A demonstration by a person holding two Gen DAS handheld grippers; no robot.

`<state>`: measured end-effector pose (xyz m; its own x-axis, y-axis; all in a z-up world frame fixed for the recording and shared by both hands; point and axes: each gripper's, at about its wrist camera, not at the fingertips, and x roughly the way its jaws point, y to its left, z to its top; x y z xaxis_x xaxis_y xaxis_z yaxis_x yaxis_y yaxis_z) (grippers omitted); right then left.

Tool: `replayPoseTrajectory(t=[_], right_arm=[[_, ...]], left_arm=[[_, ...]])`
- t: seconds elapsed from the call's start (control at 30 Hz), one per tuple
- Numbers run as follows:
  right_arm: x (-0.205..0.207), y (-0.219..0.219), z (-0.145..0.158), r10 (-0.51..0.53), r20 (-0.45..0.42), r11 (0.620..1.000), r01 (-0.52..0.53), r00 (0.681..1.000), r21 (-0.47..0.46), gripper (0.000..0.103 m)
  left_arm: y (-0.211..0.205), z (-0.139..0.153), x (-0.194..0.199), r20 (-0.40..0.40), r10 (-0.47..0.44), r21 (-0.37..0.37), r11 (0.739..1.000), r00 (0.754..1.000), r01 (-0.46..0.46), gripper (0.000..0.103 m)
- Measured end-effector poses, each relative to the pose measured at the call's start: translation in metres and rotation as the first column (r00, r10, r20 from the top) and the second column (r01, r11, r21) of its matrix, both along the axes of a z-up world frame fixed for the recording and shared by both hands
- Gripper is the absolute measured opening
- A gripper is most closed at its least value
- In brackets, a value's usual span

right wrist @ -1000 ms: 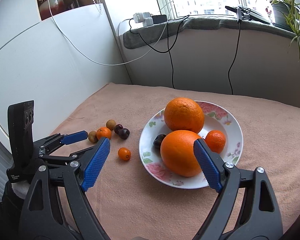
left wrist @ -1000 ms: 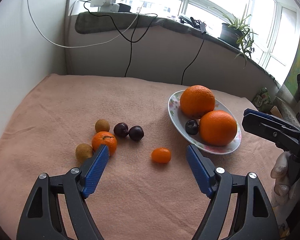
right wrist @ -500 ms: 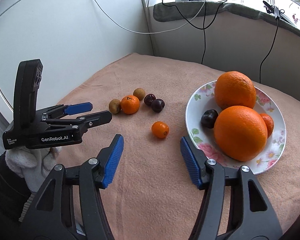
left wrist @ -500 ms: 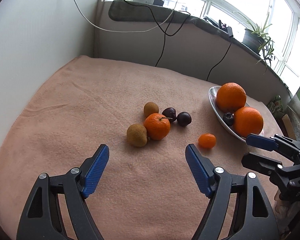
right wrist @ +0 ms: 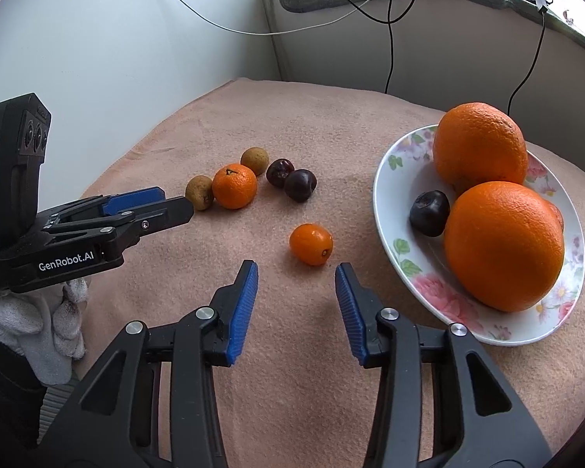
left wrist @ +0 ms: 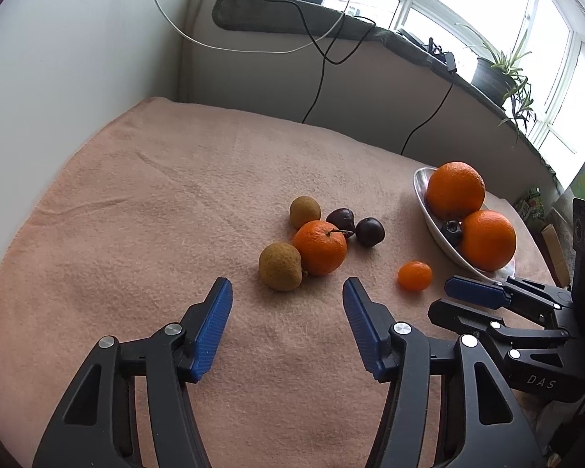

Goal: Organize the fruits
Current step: 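Close the right tool on the small kumquat while the left tool grasps a brown kiwi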

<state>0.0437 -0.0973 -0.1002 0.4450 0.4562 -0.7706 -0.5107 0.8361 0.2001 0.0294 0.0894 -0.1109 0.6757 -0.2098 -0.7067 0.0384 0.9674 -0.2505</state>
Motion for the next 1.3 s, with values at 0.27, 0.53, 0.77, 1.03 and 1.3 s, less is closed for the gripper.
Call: replayPoseTrajectory(t=[0.27,0.53,0.77,1.03,1.3], right_arm=[[0.009,0.007,-0.005,-0.010,-0.002,1.000,0.010,1.000,-0.029,0.042],[0.015,0.013,-0.011,-0.002,-0.001,0.998,0.002,1.000,-0.063,0.038],[0.018,0.021,-0.014,0.004,0.014,0.996,-0.002,1.000,-0.092,0.031],[0.021,0.029,-0.015,0.016,0.026,0.995,-0.013,1.000,-0.104,0.027],[0.016,0.021,-0.010,0.018,0.037,0.998,-0.015,0.999,-0.066,0.026]], left_arm=[[0.005,-0.006,0.007,-0.015,-0.015,-0.005,1.000,1.000,0.015,0.057],[0.006,-0.008,0.015,-0.033,-0.033,-0.005,0.999,0.999,0.032,0.047],[0.009,-0.010,0.019,-0.041,-0.031,-0.006,0.999,0.999,0.031,0.040],[0.007,-0.010,0.020,-0.029,-0.045,0.000,0.999,0.999,0.045,0.029],[0.009,-0.006,0.016,-0.020,-0.028,-0.009,1.000,0.999,0.028,0.028]])
